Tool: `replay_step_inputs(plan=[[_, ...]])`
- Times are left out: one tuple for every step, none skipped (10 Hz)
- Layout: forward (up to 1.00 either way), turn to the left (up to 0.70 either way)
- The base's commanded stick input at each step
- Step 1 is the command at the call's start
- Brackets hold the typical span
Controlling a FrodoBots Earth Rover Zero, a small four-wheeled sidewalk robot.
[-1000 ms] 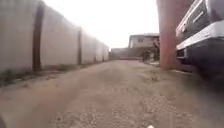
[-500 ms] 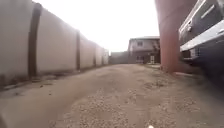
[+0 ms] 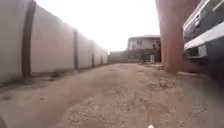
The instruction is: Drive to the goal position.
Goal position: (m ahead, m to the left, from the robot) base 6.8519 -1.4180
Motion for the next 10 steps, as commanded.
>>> replay_step_inputs(plan=[[0.5, 0.01], [0.5, 0.01], [0.5, 0.01], [0.5, 0.01], [0.5, 0.01], [0.5, 0.01], [0.5, 0.01], [0.5, 0.01], [0.5, 0.01], [0.5, 0.01]])
